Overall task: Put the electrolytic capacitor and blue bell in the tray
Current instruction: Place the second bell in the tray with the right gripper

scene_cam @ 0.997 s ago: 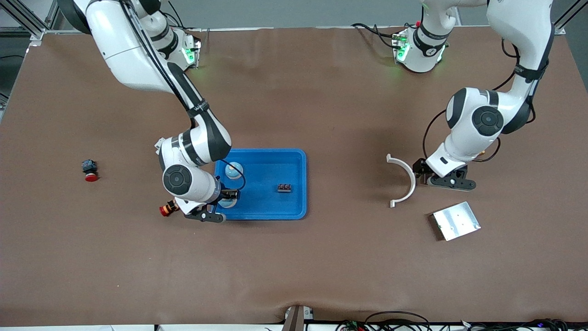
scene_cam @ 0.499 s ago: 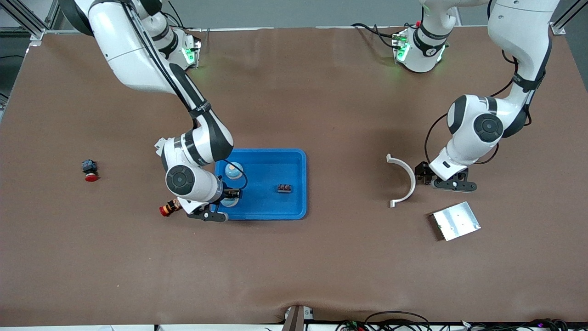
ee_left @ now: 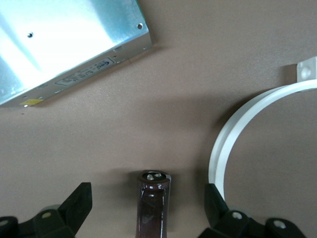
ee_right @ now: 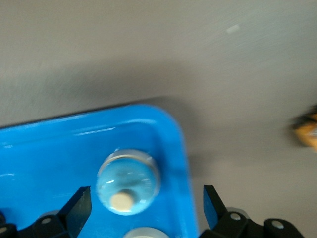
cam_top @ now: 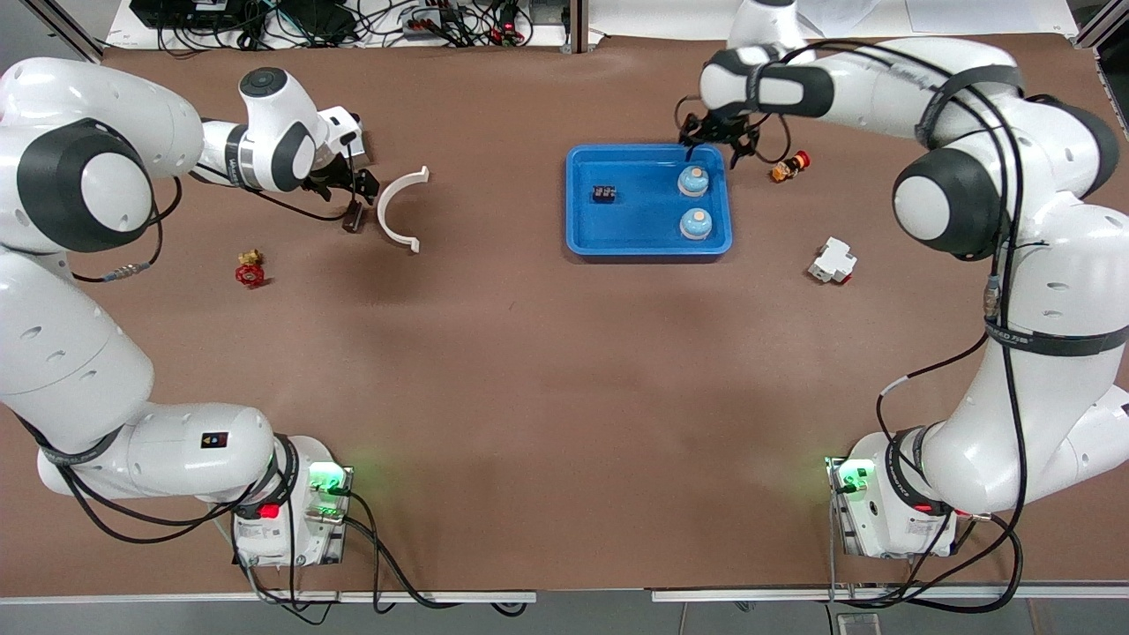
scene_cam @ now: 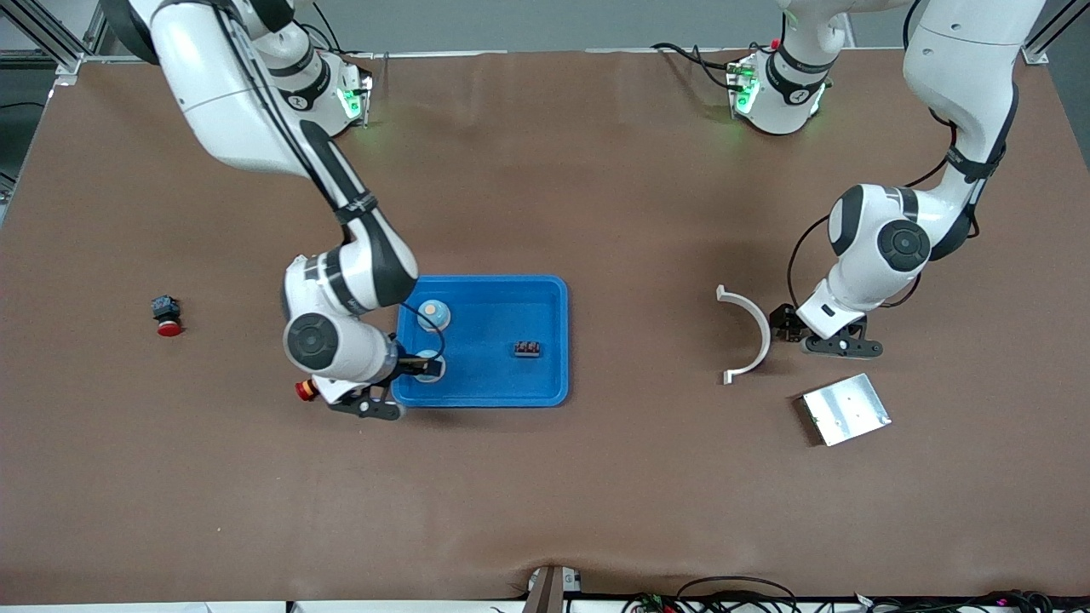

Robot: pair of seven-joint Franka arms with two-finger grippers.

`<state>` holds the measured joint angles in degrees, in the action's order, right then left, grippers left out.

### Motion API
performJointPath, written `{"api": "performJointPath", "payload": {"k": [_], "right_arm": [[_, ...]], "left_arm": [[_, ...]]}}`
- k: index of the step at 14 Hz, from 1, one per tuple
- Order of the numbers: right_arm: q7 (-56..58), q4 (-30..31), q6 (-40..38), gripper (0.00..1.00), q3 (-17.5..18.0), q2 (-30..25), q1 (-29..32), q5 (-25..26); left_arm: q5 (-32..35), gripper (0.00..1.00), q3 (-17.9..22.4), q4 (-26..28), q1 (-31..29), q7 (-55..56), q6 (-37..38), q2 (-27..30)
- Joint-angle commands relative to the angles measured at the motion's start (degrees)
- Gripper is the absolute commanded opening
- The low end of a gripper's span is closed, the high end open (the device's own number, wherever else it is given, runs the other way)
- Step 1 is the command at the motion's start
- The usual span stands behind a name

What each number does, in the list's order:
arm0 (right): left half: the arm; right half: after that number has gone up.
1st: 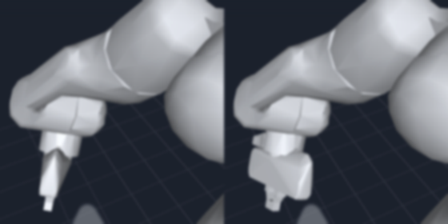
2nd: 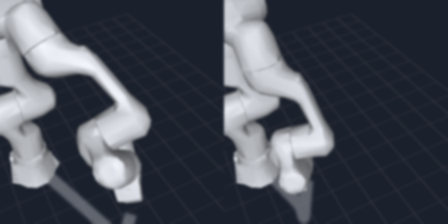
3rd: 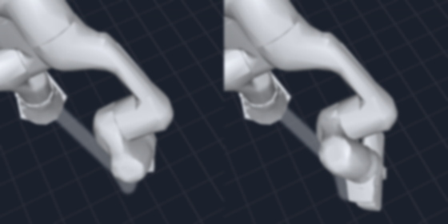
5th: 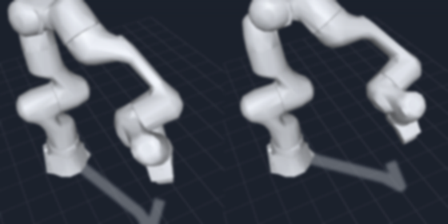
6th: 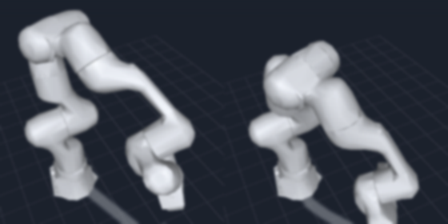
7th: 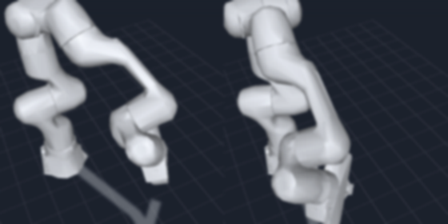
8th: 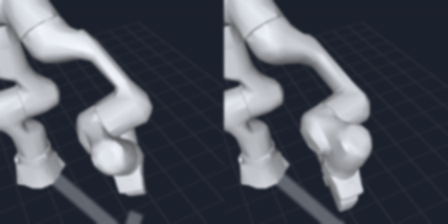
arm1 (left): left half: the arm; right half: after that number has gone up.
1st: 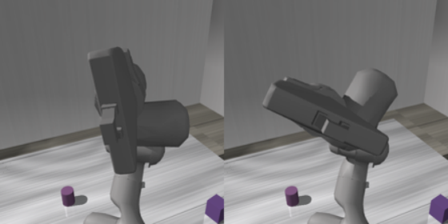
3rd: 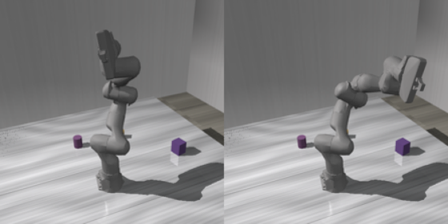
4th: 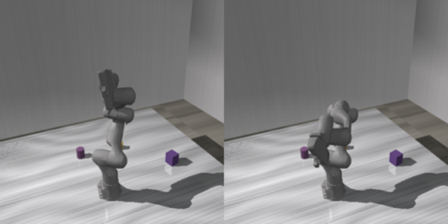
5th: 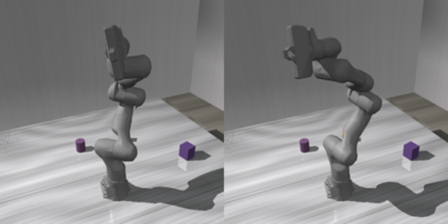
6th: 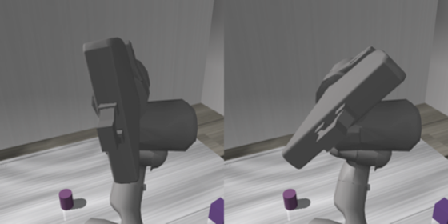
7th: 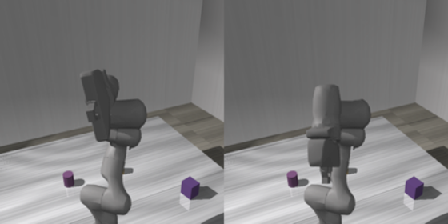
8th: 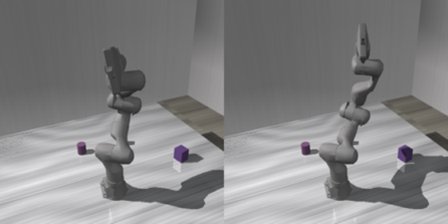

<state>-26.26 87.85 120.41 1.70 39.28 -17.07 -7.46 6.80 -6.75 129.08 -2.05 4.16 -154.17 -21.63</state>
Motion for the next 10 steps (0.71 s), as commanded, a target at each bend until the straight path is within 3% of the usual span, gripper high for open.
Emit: {"api": "performJointPath", "payload": {"k": [1,4,8,10], "right_arm": [[0.6,0.3,-8.8,1.0,0.9,-6.7,6.5,-0.3],[1.2,-1.7,-17.4,1.0,0.8,-12.7,12.3,0.0],[9.9,-9.1,-30.3,1.0,0.5,-16.8,17.5,0.6],[15.3,-11.4,-31.9,1.0,0.5,-19.0,20.8,0.3]], "left_arm": [[0.0,1.0,-0.5,0.8,-0.9,-0.7,-1.0,0.2],[0.0,1.0,-0.5,1.3,-0.8,-0.2,-1.0,0.3],[0.1,1.0,-0.4,2.0,-0.9,-0.1,-1.1,0.3],[0.1,1.0,-0.4,2.6,-0.9,-0.1,-1.3,0.3]]}}
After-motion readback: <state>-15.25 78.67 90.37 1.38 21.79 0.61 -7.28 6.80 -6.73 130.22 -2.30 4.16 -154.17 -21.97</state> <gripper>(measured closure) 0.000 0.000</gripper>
